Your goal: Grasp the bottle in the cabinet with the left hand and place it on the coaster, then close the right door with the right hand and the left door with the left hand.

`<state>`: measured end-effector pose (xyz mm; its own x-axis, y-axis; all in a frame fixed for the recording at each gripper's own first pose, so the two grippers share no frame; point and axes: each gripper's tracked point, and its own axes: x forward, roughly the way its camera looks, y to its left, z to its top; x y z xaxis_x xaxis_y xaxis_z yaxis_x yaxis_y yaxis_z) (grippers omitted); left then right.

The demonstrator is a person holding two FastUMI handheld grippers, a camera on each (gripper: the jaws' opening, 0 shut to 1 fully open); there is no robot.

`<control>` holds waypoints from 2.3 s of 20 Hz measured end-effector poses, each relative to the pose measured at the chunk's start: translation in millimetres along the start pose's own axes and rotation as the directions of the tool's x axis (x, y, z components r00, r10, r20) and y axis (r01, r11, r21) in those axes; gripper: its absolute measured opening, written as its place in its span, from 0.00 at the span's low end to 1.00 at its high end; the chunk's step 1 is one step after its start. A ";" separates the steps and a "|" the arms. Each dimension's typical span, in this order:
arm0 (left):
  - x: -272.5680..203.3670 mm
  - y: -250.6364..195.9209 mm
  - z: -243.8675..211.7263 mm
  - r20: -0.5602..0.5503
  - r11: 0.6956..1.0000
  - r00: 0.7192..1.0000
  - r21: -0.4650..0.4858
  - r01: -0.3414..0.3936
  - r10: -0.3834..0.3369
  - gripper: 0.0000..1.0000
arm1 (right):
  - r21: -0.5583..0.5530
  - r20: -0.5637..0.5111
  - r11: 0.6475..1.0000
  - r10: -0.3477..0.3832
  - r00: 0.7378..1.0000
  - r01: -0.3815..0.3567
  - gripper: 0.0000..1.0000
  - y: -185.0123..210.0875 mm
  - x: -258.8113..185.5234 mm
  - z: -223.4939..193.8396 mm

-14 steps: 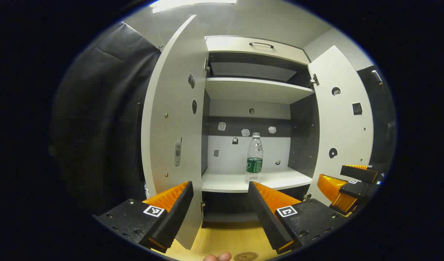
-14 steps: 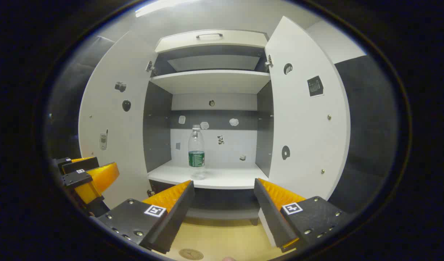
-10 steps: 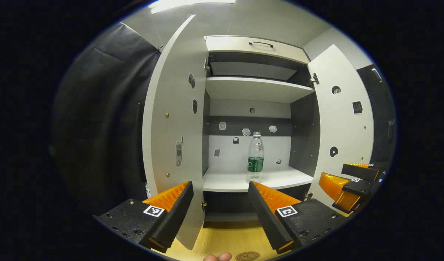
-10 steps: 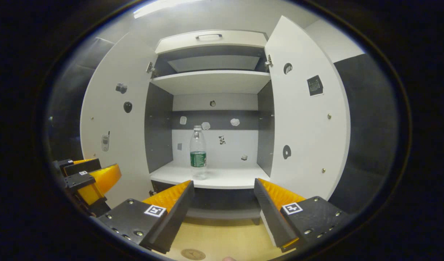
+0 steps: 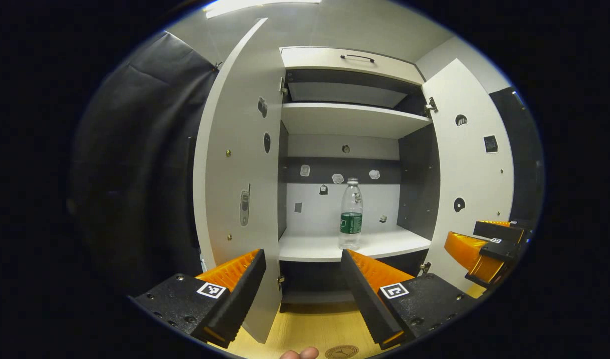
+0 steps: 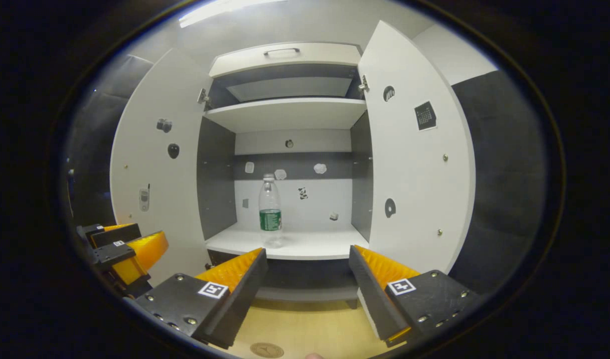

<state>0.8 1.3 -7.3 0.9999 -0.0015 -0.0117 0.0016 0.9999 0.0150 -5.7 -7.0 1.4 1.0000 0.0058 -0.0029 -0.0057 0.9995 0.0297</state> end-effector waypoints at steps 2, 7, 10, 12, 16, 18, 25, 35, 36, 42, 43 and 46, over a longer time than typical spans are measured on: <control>1.2 -1.4 -0.3 0.003 1.000 1.000 0.004 0.001 -0.001 0.96 | 0.000 -0.002 1.000 0.000 1.000 0.000 0.96 -0.5 0.3 -0.4; 14.0 -10.0 -3.4 -0.007 1.000 1.000 0.004 0.014 -0.014 0.96 | -0.006 -0.011 1.000 -0.003 1.000 0.003 1.00 -4.6 3.1 -1.9; 31.5 -18.2 -5.4 -0.008 1.000 1.000 0.003 0.026 -0.026 0.97 | -0.003 -0.019 1.000 0.003 1.000 -0.004 1.00 -5.9 3.8 -4.7; 47.5 -27.1 -7.4 -0.014 0.999 0.999 0.001 0.042 -0.042 0.96 | -0.002 -0.028 1.000 0.000 1.000 0.000 1.00 -9.4 4.6 -7.8; 89.4 -46.0 -9.5 -0.014 0.998 0.998 0.011 0.068 -0.068 0.96 | -0.004 -0.052 1.000 -0.009 0.999 0.009 1.00 -16.2 5.0 -12.8; 110.0 -58.3 -7.6 -0.011 0.996 0.996 0.000 0.088 -0.088 0.96 | -0.010 -0.062 1.000 -0.019 0.998 0.019 1.00 -20.3 6.2 -14.7; 184.6 -97.2 4.4 -0.003 0.987 0.988 -0.034 0.156 -0.156 0.96 | -0.024 -0.111 0.999 -0.048 0.993 0.046 1.00 -33.2 13.3 -26.3; 268.2 -115.1 1.9 0.000 0.985 0.985 0.002 0.173 -0.173 0.96 | 0.003 -0.164 0.998 -0.067 0.984 0.068 1.00 -41.1 25.8 -40.5; 272.8 -117.4 -0.1 -0.005 0.984 0.984 -0.005 0.176 -0.176 0.96 | 0.006 -0.167 0.997 -0.069 0.983 0.072 1.00 -42.4 26.6 -41.5; 299.0 -123.6 -14.7 -0.039 0.985 0.985 -0.020 0.170 -0.170 0.96 | 0.003 -0.191 0.996 -0.086 0.978 0.088 1.00 -50.6 26.4 -47.6; 302.1 -124.2 -14.1 -0.039 0.986 0.985 -0.022 0.166 -0.167 0.97 | 0.000 -0.194 0.996 -0.086 0.977 0.088 1.00 -51.7 25.8 -48.3; 303.9 -120.9 -11.3 -0.030 0.991 0.990 -0.020 0.135 -0.135 0.86 | -0.004 -0.213 0.996 -0.086 0.973 0.087 1.00 -54.2 23.6 -54.8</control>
<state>304.3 -119.9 -24.0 0.9897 -0.1363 -0.0438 0.1361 0.9907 -0.0066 18.1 -59.4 -55.0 0.9731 -0.0740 -0.2182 0.0815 0.9963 0.0255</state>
